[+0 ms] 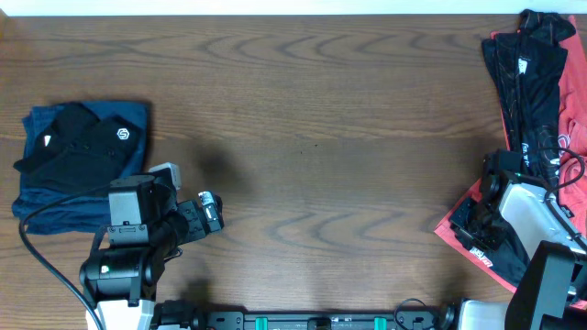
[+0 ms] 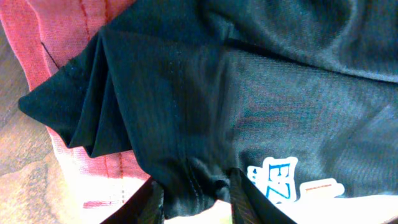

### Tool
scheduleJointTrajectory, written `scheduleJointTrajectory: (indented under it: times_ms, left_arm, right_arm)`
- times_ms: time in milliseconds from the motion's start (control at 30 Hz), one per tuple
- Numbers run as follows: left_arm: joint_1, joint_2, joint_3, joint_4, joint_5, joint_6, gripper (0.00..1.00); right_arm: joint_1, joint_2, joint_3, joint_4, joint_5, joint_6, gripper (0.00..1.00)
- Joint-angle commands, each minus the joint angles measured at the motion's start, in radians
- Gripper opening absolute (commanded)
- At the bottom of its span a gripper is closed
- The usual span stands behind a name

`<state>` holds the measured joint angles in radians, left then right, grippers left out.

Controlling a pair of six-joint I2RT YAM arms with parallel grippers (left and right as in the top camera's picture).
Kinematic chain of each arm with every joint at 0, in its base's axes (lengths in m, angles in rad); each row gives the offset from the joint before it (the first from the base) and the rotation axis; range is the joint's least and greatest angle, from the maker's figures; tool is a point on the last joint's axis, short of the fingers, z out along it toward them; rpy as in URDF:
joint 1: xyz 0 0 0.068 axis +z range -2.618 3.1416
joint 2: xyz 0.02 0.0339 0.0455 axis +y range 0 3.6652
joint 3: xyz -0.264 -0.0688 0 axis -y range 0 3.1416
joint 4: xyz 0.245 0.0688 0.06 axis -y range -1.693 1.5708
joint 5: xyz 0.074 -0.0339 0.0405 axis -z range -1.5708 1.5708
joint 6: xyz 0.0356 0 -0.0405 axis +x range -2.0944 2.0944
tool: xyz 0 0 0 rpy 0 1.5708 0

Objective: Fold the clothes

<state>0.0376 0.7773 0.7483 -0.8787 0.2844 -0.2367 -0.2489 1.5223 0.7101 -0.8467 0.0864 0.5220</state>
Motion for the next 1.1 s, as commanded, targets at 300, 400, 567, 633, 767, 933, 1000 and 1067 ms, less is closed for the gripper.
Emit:
scheduleJointTrajectory:
  times_ms: [300,400,567,633,767,933,1000,1067]
  left_arm:
    - [-0.003,-0.001,0.023,0.000,-0.008,-0.005,0.98]
    - [-0.003,-0.001,0.023,0.000,-0.008,-0.005,0.98]
    - [-0.003,-0.001,0.023,0.001,-0.008,-0.005,0.98]
    - [-0.002,-0.001,0.023,0.001,-0.008,-0.005,0.98]
    - [-0.003,-0.001,0.023,0.001,-0.008,-0.005,0.98]
    - [-0.003,-0.001,0.022,0.001,-0.008,-0.005,0.98]
    - [-0.003,-0.001,0.022,0.001,-0.008,-0.005,0.98]
    - [-0.002,-0.001,0.022,0.001,-0.008,-0.005,0.98]
  right_arm:
    - [0.009,-0.021,0.016,-0.014,0.012,0.003,0.10]
    - [0.009,-0.039,0.018,-0.014,0.010,-0.006,0.01]
    - [0.009,-0.097,0.058,-0.026,-0.032,-0.103,0.01]
    - [0.009,-0.127,0.106,-0.043,-0.105,-0.163,0.01]
    - [0.024,-0.191,0.269,-0.075,-0.362,-0.319,0.01]
    - [0.133,-0.222,0.469,-0.073,-0.667,-0.496,0.01]
    - [0.221,-0.221,0.520,-0.061,-0.658,-0.510,0.01]
    - [0.320,-0.220,0.530,-0.026,-0.626,-0.511,0.01]
